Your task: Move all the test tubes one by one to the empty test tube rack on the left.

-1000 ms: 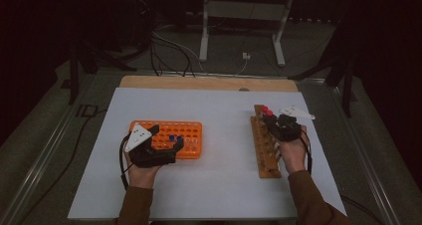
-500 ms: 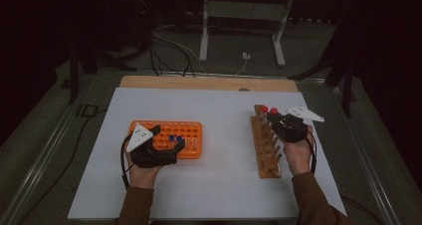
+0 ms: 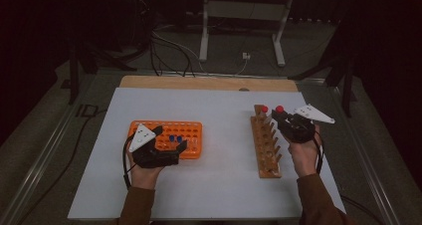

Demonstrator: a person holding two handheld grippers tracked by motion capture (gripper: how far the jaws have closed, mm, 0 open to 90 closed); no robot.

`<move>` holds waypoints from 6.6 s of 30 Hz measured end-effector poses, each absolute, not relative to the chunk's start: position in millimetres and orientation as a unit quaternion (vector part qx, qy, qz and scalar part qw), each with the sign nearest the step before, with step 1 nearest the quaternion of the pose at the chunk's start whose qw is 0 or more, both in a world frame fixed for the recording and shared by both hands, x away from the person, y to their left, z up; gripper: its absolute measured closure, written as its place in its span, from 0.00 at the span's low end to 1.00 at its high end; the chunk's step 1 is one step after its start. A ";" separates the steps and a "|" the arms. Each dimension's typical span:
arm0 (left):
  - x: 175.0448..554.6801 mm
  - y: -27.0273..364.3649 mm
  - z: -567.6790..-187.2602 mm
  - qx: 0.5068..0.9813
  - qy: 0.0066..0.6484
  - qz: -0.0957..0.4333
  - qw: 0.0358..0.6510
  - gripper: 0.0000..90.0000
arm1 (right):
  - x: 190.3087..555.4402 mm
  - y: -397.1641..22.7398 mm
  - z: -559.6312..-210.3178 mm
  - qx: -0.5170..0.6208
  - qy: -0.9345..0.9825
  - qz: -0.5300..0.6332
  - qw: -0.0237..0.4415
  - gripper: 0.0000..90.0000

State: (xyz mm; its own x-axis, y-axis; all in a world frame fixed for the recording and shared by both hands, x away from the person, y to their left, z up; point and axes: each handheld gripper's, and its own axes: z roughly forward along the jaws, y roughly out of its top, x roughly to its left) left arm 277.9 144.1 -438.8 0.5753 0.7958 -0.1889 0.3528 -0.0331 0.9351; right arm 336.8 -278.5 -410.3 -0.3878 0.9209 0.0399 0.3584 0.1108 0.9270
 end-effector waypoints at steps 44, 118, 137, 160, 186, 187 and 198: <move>268.6 109.4 -432.9 0.713 0.371 0.196 0.562 0.01 | 300.9 -231.6 -423.2 0.392 0.740 0.499 0.223 0.83; 258.1 67.4 -446.6 0.772 0.310 0.200 0.518 0.83 | 279.4 -185.3 -416.0 0.336 0.762 0.534 0.147 0.18; 262.0 124.3 -434.5 0.740 0.318 0.205 0.556 0.83 | 286.7 -213.1 -416.0 0.365 0.742 0.534 0.175 0.00; 268.0 161.3 -442.8 0.716 0.365 0.252 0.539 0.83 | 285.9 -218.7 -413.9 0.369 0.736 0.539 0.180 0.00; 287.2 166.2 -475.8 0.734 0.412 0.260 0.473 0.83 | 285.8 -219.7 -413.6 0.366 0.736 0.542 0.177 0.00; 288.4 166.0 -477.4 0.738 0.414 0.257 0.467 0.83 | 285.8 -219.7 -413.6 0.367 0.735 0.542 0.177 0.00; 294.2 163.2 -487.1 0.762 0.435 0.228 0.423 0.84 | 286.2 -219.5 -414.5 0.363 0.739 0.540 0.173 0.00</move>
State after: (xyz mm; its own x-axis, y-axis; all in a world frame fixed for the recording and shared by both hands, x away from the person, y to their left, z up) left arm 294.2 163.2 -487.1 0.5182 0.8550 -0.0212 0.4695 -0.2637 0.8426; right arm 286.2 -219.5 -414.5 -0.6768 0.7234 0.1366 0.3500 0.1530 0.9242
